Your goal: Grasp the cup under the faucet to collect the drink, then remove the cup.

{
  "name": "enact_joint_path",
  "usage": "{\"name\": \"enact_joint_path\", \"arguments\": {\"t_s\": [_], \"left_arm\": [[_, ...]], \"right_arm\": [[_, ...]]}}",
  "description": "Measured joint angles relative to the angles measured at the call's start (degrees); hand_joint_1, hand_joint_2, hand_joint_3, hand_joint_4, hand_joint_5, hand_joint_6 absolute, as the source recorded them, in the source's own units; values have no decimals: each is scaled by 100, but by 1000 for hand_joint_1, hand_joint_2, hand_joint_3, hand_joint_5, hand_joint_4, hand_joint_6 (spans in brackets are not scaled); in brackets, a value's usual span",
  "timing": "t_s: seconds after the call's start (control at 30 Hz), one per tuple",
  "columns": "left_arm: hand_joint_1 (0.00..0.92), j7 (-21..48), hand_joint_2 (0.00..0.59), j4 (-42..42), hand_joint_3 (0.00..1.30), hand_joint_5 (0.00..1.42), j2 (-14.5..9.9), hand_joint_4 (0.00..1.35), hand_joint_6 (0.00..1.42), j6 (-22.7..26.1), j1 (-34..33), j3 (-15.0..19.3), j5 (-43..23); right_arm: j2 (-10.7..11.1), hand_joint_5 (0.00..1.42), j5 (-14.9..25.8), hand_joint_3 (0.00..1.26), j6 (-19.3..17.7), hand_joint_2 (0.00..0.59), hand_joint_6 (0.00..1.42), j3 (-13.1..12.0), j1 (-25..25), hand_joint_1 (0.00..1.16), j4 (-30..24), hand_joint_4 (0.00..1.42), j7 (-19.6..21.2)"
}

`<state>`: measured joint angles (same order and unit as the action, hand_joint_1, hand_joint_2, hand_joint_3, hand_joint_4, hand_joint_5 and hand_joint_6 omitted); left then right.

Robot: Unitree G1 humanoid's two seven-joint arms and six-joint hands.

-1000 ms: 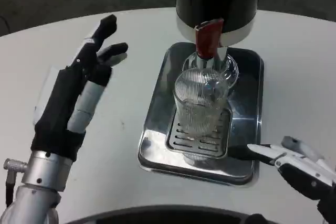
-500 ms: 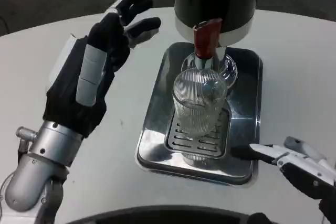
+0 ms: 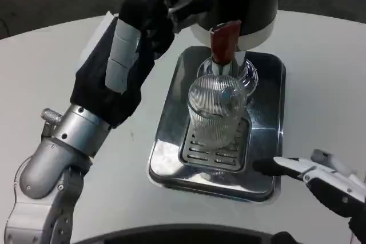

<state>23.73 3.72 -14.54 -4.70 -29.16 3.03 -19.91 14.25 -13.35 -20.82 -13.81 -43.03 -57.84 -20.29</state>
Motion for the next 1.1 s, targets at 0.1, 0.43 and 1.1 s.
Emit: {"name": "enact_joint_path", "arguments": {"t_s": [0.1, 0.43, 1.1], "left_arm": [[0, 191, 62, -87, 125, 180, 8, 76, 101, 62, -75, -16, -8], [0, 556, 62, -364, 125, 177, 68, 69, 92, 126, -283, -21, -99], [0, 1030, 64, -389, 125, 177, 90, 67, 90, 312, -393, -180, -206]], "right_arm": [[-1, 170, 1, 255, 0, 466, 9, -7, 0, 598, 0, 239, 0], [-5, 170, 34, 258, 1, 466, 14, -24, 2, 597, 0, 239, 0], [-9, 178, 36, 259, 42, 466, 15, -45, 30, 596, 1, 243, 0]]}}
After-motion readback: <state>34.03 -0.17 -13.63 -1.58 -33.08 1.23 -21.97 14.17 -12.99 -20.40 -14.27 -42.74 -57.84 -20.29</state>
